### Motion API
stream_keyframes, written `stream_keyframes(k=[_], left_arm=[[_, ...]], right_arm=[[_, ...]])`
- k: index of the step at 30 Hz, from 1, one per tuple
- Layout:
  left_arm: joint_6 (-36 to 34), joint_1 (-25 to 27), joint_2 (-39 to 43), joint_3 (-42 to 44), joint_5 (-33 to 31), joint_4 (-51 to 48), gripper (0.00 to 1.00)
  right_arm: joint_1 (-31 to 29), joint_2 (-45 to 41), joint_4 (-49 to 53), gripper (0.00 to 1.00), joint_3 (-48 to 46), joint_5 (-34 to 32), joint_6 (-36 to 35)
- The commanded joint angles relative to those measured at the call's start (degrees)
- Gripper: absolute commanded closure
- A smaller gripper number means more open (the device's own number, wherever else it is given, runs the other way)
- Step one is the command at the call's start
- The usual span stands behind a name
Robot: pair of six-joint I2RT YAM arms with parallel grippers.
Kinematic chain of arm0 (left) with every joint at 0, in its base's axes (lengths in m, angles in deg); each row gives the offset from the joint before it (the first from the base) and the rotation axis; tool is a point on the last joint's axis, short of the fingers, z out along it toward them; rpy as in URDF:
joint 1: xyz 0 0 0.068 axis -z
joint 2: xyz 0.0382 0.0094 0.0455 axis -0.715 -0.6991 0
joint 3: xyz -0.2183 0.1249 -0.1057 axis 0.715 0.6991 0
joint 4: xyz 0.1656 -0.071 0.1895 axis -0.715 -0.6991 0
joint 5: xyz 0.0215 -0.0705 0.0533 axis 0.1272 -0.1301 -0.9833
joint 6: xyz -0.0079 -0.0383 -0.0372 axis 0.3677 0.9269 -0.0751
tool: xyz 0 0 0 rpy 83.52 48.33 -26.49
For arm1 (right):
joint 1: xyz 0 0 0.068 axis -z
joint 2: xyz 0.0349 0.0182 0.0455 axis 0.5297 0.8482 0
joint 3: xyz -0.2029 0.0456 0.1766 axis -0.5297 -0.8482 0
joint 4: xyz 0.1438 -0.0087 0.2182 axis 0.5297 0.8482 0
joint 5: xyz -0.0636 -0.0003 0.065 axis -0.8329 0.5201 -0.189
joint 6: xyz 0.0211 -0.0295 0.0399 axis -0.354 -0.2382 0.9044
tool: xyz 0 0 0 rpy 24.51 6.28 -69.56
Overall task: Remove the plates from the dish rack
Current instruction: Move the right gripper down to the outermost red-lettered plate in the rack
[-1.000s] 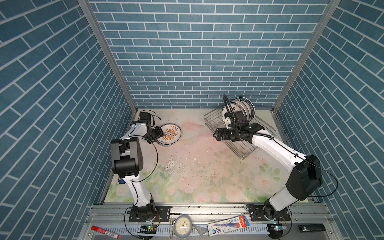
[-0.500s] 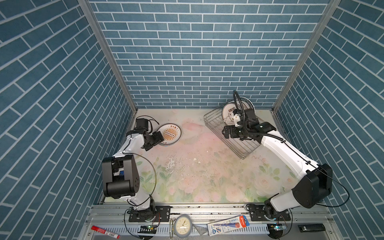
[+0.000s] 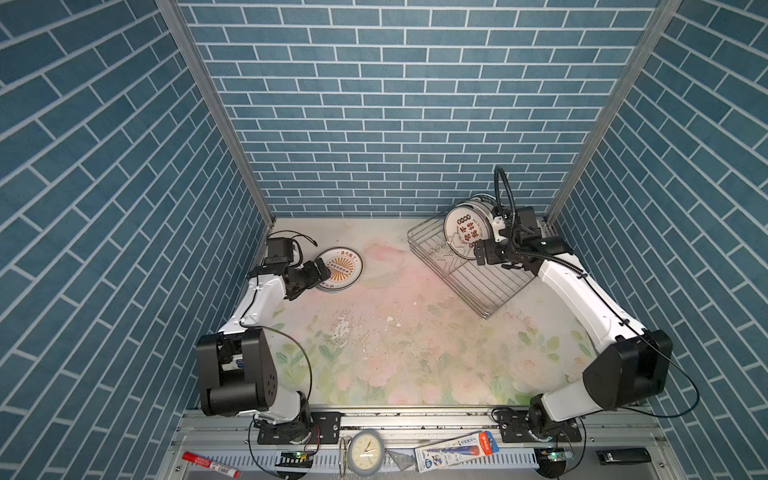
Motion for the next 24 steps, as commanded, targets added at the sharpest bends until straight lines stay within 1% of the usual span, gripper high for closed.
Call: stream_keyframes(k=[1, 8, 15, 19, 24], left_arm=[[-0.49, 0.24, 2.63, 2.08, 0.45, 0.42, 0.01], [1.64, 1.33, 7.6, 6.36, 0.25, 3.43, 0.01], [1.21, 3.96, 9.38, 7.03, -2.31, 1.76, 0.01], [2.7, 4.75, 8.41, 7.69, 0.74, 2.66, 0.01], [1.9, 6.76, 7.51, 7.59, -1.06, 2.2, 0.01]], right_arm=[[0.65, 2.69, -0.63, 0.01, 2.55, -0.7, -4.67], [1.1, 4.7, -4.01, 0.01, 2.27, -0.4, -5.33], [1.49, 6.85, -4.4, 0.01, 3.4, 0.63, -5.59], [1.87, 8.34, -4.57, 0.01, 4.25, 1.14, -5.68], [2.67, 10.79, -4.21, 0.03, 6.24, 2.25, -5.17]])
